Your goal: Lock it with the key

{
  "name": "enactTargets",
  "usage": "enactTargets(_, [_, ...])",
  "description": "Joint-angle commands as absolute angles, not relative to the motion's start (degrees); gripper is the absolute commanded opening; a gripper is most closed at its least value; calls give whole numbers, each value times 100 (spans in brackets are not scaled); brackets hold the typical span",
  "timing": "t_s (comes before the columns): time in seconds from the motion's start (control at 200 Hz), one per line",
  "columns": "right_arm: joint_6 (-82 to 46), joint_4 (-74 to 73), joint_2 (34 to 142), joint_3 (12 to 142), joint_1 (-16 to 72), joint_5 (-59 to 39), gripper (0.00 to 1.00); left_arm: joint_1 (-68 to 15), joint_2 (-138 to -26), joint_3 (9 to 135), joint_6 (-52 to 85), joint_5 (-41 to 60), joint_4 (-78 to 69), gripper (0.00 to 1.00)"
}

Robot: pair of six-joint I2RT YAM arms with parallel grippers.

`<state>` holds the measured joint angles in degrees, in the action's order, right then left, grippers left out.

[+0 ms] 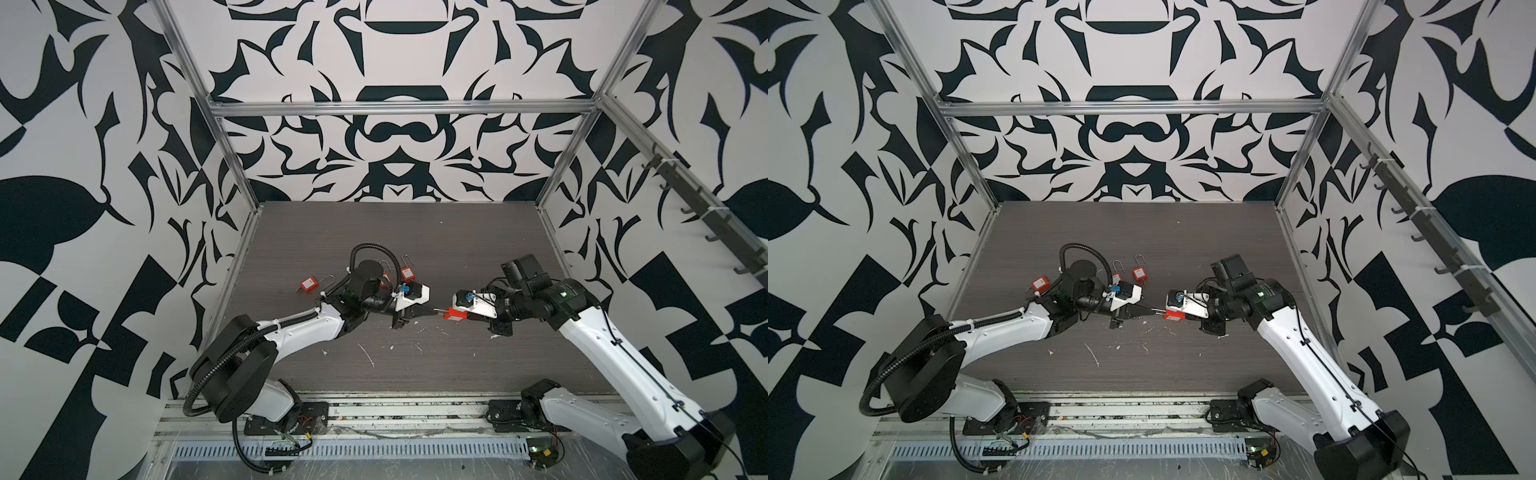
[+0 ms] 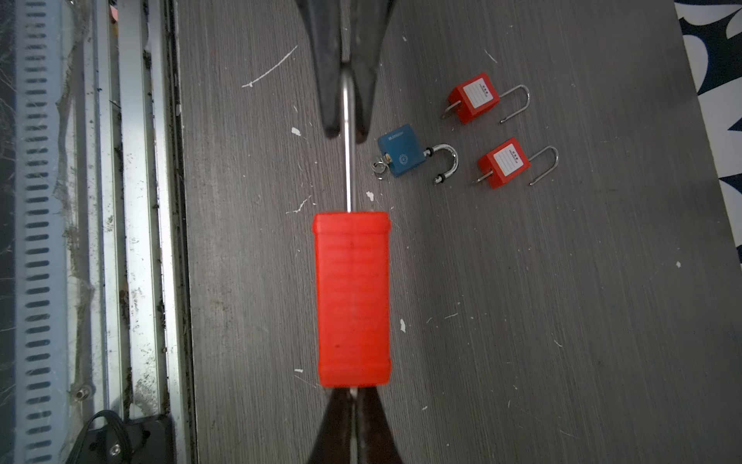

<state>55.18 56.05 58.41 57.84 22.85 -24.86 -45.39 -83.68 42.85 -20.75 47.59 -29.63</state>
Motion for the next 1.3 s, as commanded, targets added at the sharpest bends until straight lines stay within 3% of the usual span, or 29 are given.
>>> enactTargets(0.0, [5546,5385,5676,5728,2273,-2432,5,-4545,-8348,4368,-2069,4909,-2985,0])
enactTargets(0.54, [5435,5379,5634,5458,2145,-2065,0,-4109,-7863,4045,-2369,4900,-2650,0])
enactTargets(0.88, [5270,5611,5878,5589,2068,-2513,0,-4061,-7445,3889,-2810,4826,-2369,0])
enactTargets(1.045, [5306,5438,5856,5514,2068,-2173,0,-4052,-7436,3989,-3008,4765,-2002,0])
enactTargets(1.185, [5185,5216,5737,5344,2026,-1870,0,-3950,-7474,4281,-2762,4655,-1438,0])
enactTargets(1.295, [4605,4925,5719,5240,1883,-1414,0,-3903,-7741,5080,-3041,4794,151,0])
